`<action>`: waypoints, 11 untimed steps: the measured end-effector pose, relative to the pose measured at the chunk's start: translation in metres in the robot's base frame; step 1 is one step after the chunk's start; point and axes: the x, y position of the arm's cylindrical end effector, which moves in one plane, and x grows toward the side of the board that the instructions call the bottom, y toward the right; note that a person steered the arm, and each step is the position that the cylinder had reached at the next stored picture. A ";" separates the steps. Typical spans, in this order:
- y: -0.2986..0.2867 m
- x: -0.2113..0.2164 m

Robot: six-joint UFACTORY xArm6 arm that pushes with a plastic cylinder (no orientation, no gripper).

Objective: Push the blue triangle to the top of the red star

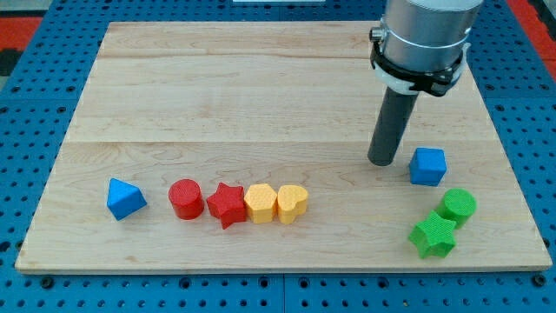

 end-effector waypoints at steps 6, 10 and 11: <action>-0.417 0.039; -0.296 0.066; -0.304 0.040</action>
